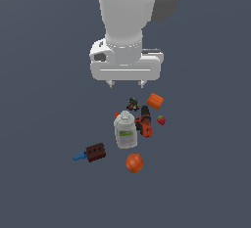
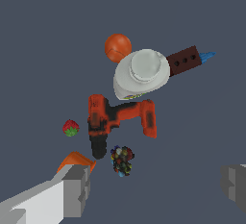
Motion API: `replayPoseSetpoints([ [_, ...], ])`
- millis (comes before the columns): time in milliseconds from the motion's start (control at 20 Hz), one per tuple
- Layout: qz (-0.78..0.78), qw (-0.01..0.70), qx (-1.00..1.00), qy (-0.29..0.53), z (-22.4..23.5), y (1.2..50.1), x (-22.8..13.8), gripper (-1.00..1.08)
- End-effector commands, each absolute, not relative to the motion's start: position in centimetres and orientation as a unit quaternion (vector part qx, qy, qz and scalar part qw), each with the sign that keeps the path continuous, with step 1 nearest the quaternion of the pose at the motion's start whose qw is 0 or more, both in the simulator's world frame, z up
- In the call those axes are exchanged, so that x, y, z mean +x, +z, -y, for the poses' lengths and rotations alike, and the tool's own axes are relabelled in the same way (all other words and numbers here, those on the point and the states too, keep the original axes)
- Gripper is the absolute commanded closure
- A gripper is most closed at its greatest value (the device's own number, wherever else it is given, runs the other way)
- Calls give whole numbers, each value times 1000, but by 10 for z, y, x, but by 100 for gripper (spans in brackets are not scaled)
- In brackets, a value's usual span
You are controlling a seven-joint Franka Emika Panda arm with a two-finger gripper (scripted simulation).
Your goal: Pick up a designated object from a clutter of objects.
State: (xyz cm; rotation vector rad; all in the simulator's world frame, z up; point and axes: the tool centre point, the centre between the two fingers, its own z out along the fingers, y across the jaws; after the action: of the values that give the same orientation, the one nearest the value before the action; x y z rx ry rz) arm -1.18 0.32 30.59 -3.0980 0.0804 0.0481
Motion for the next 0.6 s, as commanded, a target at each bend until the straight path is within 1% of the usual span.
replayPoseSetpoints([
  [0, -26, 21, -999, 16, -3, 306, -12, -92],
  [150, -28, 21, -999, 13, 2, 308, -11, -92],
  [400, -37, 21, -999, 4, 23, 315, -9, -92],
  [550, -38, 21, -999, 3, 27, 317, -9, -92],
])
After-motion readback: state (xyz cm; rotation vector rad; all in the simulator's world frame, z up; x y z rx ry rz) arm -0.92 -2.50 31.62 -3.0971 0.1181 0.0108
